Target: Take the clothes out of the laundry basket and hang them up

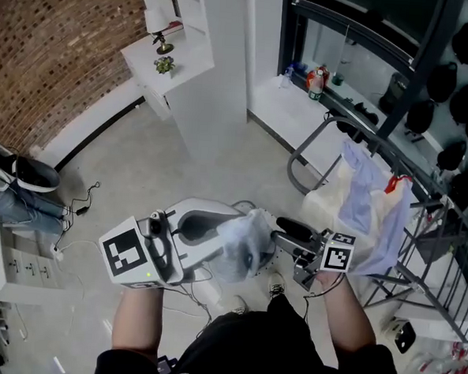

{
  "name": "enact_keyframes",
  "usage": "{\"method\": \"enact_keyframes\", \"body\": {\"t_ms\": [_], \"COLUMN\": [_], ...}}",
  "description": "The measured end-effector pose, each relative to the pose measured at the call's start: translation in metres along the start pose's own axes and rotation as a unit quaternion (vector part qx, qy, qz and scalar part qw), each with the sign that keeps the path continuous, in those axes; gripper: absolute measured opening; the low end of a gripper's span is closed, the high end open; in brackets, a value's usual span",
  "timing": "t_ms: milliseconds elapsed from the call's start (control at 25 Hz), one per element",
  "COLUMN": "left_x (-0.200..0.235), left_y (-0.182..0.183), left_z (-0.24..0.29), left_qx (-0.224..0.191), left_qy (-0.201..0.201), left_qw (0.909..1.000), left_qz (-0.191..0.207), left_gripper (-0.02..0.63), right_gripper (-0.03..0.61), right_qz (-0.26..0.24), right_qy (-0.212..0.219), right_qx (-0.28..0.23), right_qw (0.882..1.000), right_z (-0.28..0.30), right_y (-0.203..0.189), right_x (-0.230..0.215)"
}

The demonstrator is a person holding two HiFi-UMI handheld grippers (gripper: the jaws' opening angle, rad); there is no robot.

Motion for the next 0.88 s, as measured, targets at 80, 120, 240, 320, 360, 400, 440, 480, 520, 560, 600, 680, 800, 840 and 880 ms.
{"method": "enact_keyframes", "body": {"t_ms": [80,120,240,320,360,400,440,480,520,560,600,680,800,840,880], "left_x": [-0.007,-0.01,-0.02,-0.026,-0.028,-0.031,-0.033,-0.036,-0.038,-0.039,-0.039,-0.037,-0.029,-0.025,-0.022], "left_y": [0.002,0.004,0.007,0.008,0.009,0.009,0.008,0.008,0.006,0.005,0.003,-0.001,-0.004,-0.005,-0.007], "left_z": [-0.005,-0.008,-0.015,-0.019,-0.021,-0.022,-0.023,-0.024,-0.025,-0.027,-0.029,-0.036,-0.051,-0.056,-0.061], "left_qx": [-0.004,-0.009,-0.018,-0.017,-0.015,-0.012,-0.009,-0.006,-0.002,0.003,0.007,0.017,0.03,0.033,0.036], "left_qy": [-0.022,-0.036,-0.069,-0.083,-0.09,-0.096,-0.1,-0.104,-0.104,-0.102,-0.098,-0.081,-0.037,-0.021,-0.006], "left_qw": [0.9997,0.9992,0.997,0.9958,0.9952,0.9947,0.9942,0.9939,0.9938,0.994,0.9945,0.996,0.9987,0.9992,0.9993], "left_qz": [-0.011,-0.015,-0.031,-0.035,-0.036,-0.037,-0.038,-0.038,-0.038,-0.037,-0.037,-0.035,-0.02,-0.012,-0.007], "left_gripper": [0.015,0.015,0.015,0.015,0.015,0.015,0.015,0.015,0.015,0.015,0.015,0.015,0.015,0.015,0.015], "right_gripper": [0.307,0.307,0.307,0.318,0.331,0.347,0.354,0.353,0.329,0.231,0.119,0.031,0.028,0.026,0.026], "right_qz": [0.013,0.007,-0.021,-0.043,-0.056,-0.066,-0.072,-0.074,-0.074,-0.074,-0.075,-0.092,-0.135,-0.145,-0.154], "right_qy": [-0.004,-0.006,0.026,0.061,0.077,0.095,0.116,0.139,0.162,0.179,0.186,0.154,0.013,-0.035,-0.076], "right_qx": [-0.01,-0.002,0.049,0.093,0.116,0.139,0.16,0.178,0.193,0.205,0.21,0.197,0.134,0.11,0.089], "right_qw": [1.0,1.0,0.998,0.993,0.989,0.983,0.978,0.971,0.965,0.959,0.957,0.964,0.982,0.983,0.981], "right_z": [0.0,0.003,0.021,0.037,0.045,0.053,0.061,0.068,0.073,0.077,0.08,0.083,0.073,0.064,0.055], "right_y": [-0.003,-0.005,-0.02,-0.033,-0.042,-0.052,-0.062,-0.072,-0.082,-0.09,-0.096,-0.098,-0.077,-0.066,-0.055], "right_x": [-0.005,-0.006,0.004,0.017,0.023,0.03,0.037,0.045,0.054,0.062,0.067,0.066,0.04,0.031,0.024]}}
Point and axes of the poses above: the fingertips, and each gripper's own axes: z forward along the fingers, x to its left, y out of its top, the point moved 5 cm from there along -z, backward along the fingers
